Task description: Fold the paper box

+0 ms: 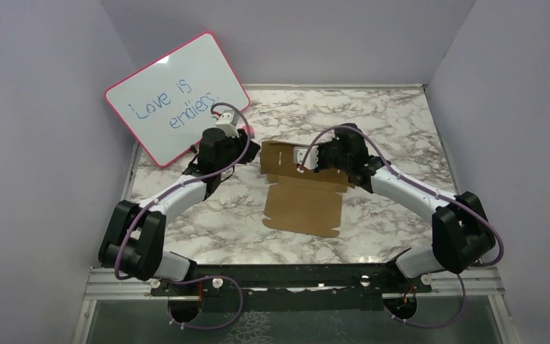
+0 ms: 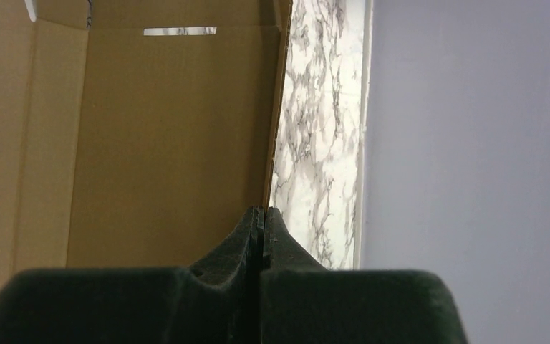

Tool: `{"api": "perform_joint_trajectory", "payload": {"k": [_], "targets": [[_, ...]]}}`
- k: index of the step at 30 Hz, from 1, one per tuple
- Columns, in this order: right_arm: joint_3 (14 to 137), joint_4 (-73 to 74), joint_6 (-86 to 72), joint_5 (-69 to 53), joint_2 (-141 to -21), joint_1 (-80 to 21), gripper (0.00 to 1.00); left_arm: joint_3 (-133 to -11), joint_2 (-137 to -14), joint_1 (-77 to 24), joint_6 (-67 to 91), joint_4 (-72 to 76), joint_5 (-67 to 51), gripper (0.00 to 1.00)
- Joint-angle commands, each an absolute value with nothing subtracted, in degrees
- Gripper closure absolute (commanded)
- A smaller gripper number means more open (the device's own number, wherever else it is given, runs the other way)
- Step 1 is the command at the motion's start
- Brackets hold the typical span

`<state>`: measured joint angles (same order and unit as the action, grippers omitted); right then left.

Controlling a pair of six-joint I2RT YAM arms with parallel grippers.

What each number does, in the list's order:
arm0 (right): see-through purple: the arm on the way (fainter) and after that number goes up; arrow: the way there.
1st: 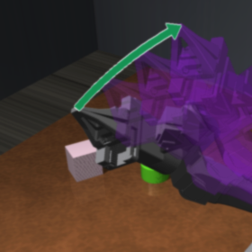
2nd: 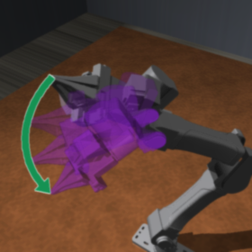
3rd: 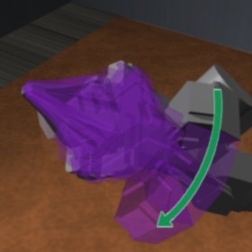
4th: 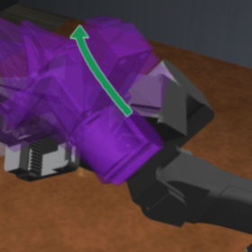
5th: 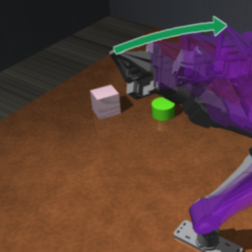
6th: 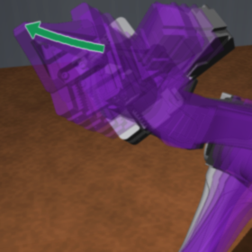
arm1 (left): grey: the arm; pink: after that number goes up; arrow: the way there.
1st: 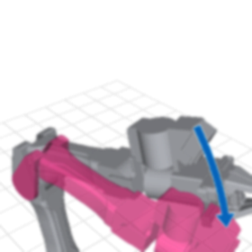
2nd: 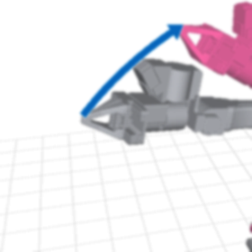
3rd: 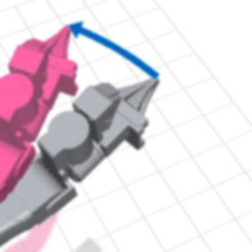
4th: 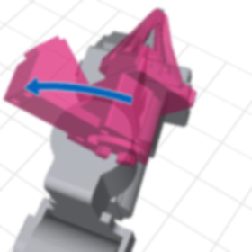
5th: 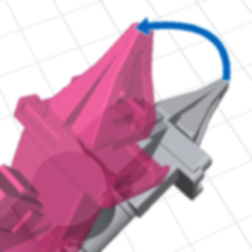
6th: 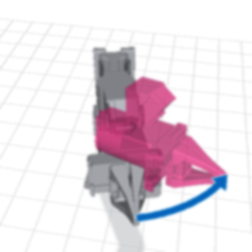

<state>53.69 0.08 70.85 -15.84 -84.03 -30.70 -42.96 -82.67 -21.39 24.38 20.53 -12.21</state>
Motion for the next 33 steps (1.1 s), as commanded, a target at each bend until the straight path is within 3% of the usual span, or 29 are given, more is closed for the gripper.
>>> {"api": "perform_joint_trajectory", "payload": {"k": [1,11,21,33], "targets": [[49.81,-6.43,72.14,-12.38,-81.17,-32.33,0.97,-42.78,-75.0,-21.36,26.83,24.22,-8.04,0.69],[43.35,-15.46,70.69,-6.94,-81.6,-36.76,0.97,-43.66,-76.32,-22.99,29.71,24.2,-11.36,0.69],[38.52,-22.16,73.11,-1.27,-80.17,-40.33,0.97,-44.74,-79.67,-23.56,28.47,24.17,-11.63,0.78],[40.98,-34.69,80.07,1.79,-86.49,-40.35,0.98,-48.93,-83.99,-23.63,25.95,24.17,-9.82,0.81]]}}
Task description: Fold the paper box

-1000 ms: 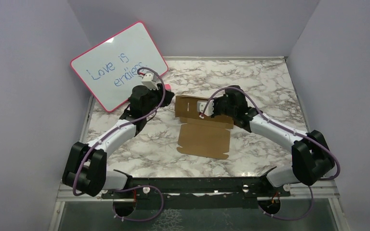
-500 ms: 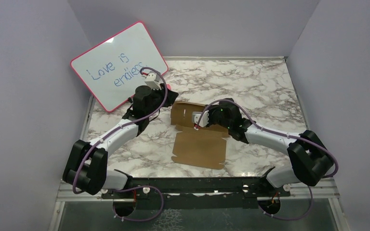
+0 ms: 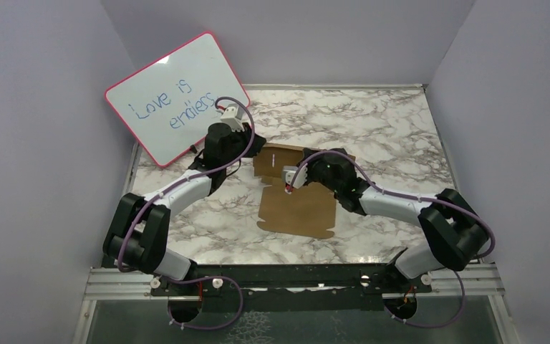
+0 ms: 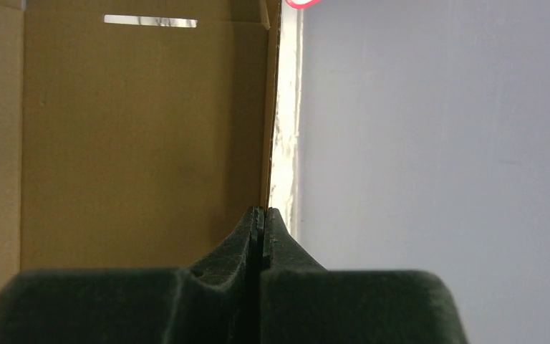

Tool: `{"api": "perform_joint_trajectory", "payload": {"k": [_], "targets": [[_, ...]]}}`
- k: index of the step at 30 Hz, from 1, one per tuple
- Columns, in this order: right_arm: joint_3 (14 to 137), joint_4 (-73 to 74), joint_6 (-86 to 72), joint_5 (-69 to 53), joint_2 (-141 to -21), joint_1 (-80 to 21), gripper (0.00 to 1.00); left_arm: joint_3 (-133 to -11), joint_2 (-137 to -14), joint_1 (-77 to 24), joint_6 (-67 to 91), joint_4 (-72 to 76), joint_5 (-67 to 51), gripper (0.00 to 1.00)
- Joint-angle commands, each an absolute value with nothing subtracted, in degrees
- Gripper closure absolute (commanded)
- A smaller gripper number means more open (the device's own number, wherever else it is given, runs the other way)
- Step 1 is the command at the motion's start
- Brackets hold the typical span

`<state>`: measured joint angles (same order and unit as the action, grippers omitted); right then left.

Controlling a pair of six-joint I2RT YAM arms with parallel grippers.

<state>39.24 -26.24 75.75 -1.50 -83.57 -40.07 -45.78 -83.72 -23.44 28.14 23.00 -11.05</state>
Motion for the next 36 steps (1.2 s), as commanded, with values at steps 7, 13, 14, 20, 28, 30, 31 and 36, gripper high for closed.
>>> {"api": "perform_joint_trajectory", "payload": {"k": [7,13,14,20,28,30,31,36], "targets": [[38.44,-49.68,85.54,2.21,-90.68,-40.34,0.98,-49.75,-85.72,-23.58,24.5,24.17,-7.34,0.82],[35.98,-54.12,87.36,0.37,-90.09,-40.43,0.98,-49.01,-86.19,-22.92,24.2,24.17,-5.49,0.83],[35.79,-53.87,87.36,0.31,-89.88,-40.44,0.98,-48.96,-86.06,-22.21,24.1,24.17,-5.48,0.83],[35.0,-53.52,87.45,0.27,-91.03,-40.58,0.98,-49.56,-86.12,-17.75,23.87,24.26,-8.92,0.76],[34.11,-55.12,87.39,0.29,-93.63,-41.28,0.98,-49.29,-86.52,-17.48,22.85,24.26,-10.85,0.64],[34.03,-55.19,87.01,0.35,-93.83,-41.59,0.98,-49.07,-86.87,-17.45,21.9,24.3,-9.67,0.55],[33.99,-55.13,86.87,0.31,-93.91,-41.62,0.98,-48.97,-87.1,-17.34,21.65,24.31,-9.09,0.53],[34.23,-54.62,86.45,0.34,-94.58,-41.66,0.98,-50.1,-88.57,-17.32,19.38,24.26,-12.69,0.46]]}}
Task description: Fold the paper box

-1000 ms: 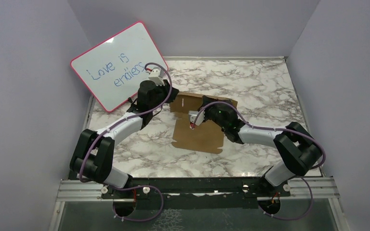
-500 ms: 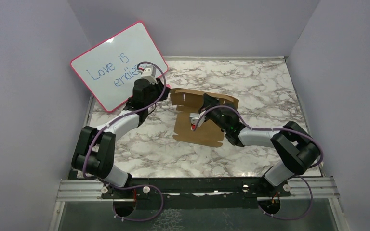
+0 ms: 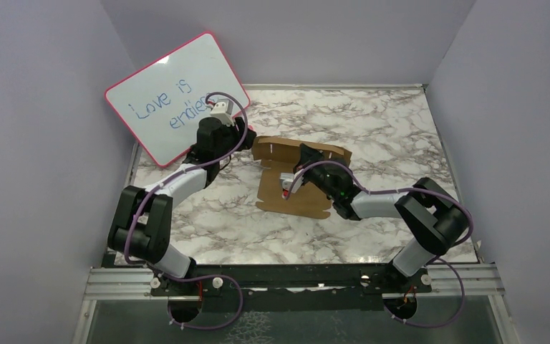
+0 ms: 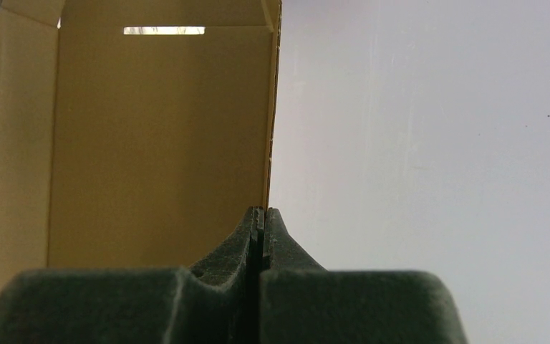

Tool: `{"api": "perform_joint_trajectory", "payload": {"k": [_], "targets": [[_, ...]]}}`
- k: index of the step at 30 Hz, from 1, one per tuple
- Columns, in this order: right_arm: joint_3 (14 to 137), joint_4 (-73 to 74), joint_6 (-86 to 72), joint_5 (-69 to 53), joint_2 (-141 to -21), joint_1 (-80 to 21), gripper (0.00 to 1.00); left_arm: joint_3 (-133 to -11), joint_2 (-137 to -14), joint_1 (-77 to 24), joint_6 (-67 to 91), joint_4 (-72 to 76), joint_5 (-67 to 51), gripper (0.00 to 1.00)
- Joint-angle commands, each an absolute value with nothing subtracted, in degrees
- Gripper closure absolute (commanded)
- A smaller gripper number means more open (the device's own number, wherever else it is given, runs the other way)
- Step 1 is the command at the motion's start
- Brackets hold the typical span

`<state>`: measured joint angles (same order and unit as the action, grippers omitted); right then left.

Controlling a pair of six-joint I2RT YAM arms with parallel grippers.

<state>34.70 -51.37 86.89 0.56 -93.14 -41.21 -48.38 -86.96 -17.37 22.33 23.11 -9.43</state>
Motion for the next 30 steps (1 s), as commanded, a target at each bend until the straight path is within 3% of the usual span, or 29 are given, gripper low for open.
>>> {"api": "perform_joint_trajectory", "payload": {"k": [1,14,17,24,30], "targets": [[34.34,-54.48,86.4,0.34,-94.65,-41.66,0.98,-50.17,-88.72,-17.31,18.69,24.29,-13.26,0.45],[35.57,-51.39,85.28,-2.02,-94.4,-41.68,0.97,-52.43,-92.37,-17.02,10.82,22.88,-19.51,0.44],[36.18,-50.07,85.0,-1.94,-94.18,-41.66,0.97,-53.36,-93.43,-17.05,11.0,21.74,-20.38,0.49],[37.89,-49.78,84.63,-1.35,-95.03,-41.67,0.96,-53.3,-93.88,-17.52,13.17,20.57,-22.84,0.69],[39.4,-49.69,84.36,-0.73,-96.37,-41.66,0.96,-52.65,-93.19,-18.92,13.93,20.11,-22.77,0.71]]}}
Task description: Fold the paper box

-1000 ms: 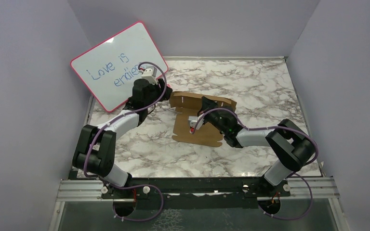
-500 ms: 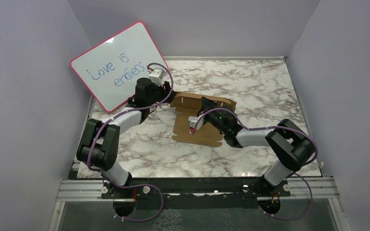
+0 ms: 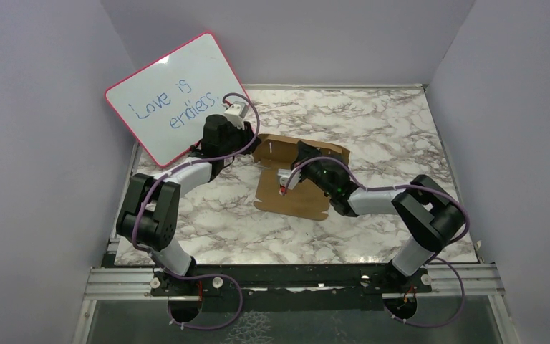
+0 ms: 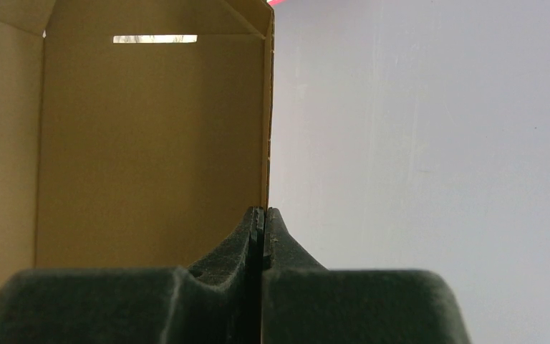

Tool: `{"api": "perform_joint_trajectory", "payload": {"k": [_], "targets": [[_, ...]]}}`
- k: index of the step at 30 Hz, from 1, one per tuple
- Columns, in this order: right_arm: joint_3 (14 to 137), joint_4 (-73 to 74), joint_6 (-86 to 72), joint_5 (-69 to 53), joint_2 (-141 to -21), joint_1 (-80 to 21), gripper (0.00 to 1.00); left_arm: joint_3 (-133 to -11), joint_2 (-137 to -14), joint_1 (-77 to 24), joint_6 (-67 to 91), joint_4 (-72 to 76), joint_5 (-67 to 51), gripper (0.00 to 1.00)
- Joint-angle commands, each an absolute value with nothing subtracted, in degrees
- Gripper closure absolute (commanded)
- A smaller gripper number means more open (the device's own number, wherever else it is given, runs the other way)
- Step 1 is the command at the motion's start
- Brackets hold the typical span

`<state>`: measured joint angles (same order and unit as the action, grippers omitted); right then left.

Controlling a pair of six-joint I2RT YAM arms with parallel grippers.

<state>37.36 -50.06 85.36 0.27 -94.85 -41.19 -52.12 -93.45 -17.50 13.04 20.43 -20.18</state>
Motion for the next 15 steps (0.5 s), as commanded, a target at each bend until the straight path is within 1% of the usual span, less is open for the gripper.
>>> {"api": "perform_joint_trajectory", "payload": {"k": [1,4,13,15], "targets": [[39.64,-49.53,84.34,-0.62,-96.52,-41.66,0.96,-52.61,-92.97,-19.04,14.01,19.91,-22.63,0.71],[40.06,-49.51,84.29,-0.3,-96.98,-41.66,0.96,-52.72,-92.46,-19.69,14.42,18.66,-22.1,0.73],[40.1,-51.57,84.29,-0.32,-98.28,-41.66,0.96,-52.32,-91.12,-22.01,17.37,15.97,-18.37,0.74],[40.1,-52.11,84.29,1.31,-98.7,-41.66,0.96,-52.3,-90.78,-22.19,18.68,15.55,-17.57,0.74]]}}
